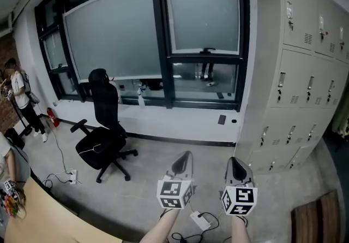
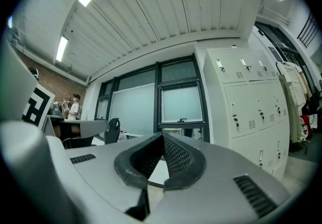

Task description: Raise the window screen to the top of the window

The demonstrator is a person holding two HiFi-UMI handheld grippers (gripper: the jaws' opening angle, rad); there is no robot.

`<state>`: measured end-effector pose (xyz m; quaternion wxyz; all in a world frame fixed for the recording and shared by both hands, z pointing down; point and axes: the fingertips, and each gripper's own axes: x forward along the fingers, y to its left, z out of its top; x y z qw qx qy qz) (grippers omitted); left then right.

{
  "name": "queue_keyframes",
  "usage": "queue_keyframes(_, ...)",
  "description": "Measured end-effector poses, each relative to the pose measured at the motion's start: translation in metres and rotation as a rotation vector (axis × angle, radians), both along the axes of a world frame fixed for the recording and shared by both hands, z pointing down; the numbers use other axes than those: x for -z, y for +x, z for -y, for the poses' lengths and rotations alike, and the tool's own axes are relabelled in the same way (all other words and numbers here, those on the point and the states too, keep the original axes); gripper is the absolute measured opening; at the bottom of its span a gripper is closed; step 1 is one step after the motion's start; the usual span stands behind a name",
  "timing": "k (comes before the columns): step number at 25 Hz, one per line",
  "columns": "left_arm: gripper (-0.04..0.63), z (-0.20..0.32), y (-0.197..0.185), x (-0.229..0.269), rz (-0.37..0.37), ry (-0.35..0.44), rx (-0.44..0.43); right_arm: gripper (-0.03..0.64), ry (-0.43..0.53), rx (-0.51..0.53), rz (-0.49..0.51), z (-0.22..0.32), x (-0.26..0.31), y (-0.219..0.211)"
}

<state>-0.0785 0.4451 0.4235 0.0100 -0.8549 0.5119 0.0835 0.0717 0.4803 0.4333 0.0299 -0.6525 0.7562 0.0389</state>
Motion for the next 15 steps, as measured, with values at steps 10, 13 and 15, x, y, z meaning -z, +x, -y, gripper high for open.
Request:
queue_keyframes(10, 0.003, -0.008, -0.009, 0.005, -0.013, 0.003, -0.016, 0.006, -0.006, 0.034, -0.053, -0.011, -0.001, -0.03)
queue_keyframes(13, 0.003, -0.007, -0.005, 0.002, -0.003, 0.001, -0.014, 0.006, -0.015, 0.05, -0.055, -0.008, -0.002, -0.031)
queue_keyframes(15, 0.003, -0.008, -0.006, -0.001, 0.003, 0.0, -0.011, 0.006, -0.02, 0.056, -0.058, -0.008, -0.003, -0.033)
